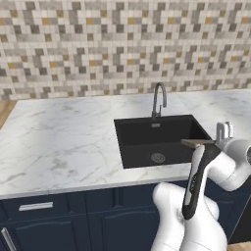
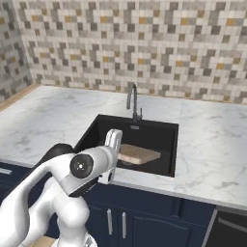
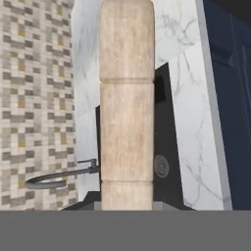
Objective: Move the cutting board and knife to the sink. Then move spray from the cabinet to the counter.
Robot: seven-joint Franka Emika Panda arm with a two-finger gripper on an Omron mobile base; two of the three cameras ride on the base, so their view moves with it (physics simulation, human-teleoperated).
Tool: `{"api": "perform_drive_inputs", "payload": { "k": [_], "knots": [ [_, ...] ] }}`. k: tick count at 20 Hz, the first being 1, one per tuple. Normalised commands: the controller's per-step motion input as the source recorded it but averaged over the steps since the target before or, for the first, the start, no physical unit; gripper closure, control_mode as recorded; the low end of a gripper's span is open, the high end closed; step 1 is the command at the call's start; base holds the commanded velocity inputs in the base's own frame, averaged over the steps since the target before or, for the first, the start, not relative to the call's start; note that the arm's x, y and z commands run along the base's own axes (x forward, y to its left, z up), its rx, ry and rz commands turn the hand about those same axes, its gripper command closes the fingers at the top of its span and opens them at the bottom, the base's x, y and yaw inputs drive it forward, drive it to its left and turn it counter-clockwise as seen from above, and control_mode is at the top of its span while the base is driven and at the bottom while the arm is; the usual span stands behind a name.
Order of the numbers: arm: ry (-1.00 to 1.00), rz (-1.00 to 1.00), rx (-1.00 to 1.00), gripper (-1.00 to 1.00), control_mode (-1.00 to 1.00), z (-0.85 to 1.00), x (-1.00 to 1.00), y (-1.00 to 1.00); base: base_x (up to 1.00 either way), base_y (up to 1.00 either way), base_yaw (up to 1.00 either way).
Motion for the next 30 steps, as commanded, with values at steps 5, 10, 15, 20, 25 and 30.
{"api": "perform_drive_inputs", "payload": {
  "k": [5,10,15,20,25,30],
  "knots": [
    [-0.01,0.01,0.00,1.00,-1.00,-0.01,0.26,0.28,0.00,0.00,0.00],
    [0.12,0.00,0.00,1.00,-1.00,0.00,0.09,0.20,0.00,0.00,0.00],
    [0.04,0.00,0.00,1.00,-1.00,-0.07,0.17,0.06,0.00,0.00,0.00],
    [-0.01,0.00,0.00,1.00,-1.00,-0.36,0.31,0.21,0.00,0.00,0.00],
    [-0.03,0.00,0.00,1.00,-1.00,-0.37,0.34,0.24,0.00,0.00,0.00],
    [-0.08,0.00,0.00,1.00,-1.00,-0.27,0.52,0.18,0.00,0.00,0.00]
  ]
}}
